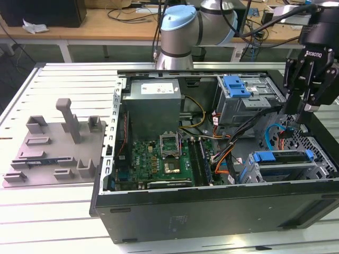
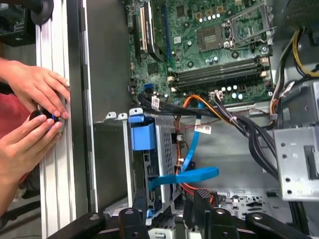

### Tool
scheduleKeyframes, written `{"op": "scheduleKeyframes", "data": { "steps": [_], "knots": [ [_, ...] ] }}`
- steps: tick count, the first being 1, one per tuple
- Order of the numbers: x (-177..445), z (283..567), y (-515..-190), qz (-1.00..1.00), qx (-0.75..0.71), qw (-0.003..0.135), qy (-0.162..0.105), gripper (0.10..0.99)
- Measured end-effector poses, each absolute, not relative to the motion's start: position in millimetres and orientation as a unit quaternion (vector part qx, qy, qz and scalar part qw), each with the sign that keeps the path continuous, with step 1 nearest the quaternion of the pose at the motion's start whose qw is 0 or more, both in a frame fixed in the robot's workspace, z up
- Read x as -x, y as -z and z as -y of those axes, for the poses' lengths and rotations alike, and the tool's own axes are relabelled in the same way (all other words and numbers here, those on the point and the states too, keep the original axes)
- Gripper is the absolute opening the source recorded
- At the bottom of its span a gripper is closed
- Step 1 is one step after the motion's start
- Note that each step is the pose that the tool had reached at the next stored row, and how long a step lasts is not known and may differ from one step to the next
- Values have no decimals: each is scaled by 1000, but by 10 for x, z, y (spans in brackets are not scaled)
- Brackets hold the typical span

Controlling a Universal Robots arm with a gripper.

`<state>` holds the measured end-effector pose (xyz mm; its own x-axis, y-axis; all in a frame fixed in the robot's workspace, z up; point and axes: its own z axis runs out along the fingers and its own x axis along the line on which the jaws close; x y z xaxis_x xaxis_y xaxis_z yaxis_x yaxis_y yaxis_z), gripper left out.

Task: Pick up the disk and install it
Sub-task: 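Insert the first disk wire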

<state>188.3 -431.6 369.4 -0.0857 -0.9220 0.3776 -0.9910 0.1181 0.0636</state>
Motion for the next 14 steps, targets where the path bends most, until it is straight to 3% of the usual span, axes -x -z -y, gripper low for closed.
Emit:
{"op": "scheduleKeyframes", "data": {
  "steps": [5,11,14],
  "knots": [
    [-1977,4307,-3672,734,-650,166,-106,506],
    [-2043,4294,-3658,739,-634,188,-128,506],
    [-2051,4286,-3630,742,-628,193,-132,506]
  ]
}}
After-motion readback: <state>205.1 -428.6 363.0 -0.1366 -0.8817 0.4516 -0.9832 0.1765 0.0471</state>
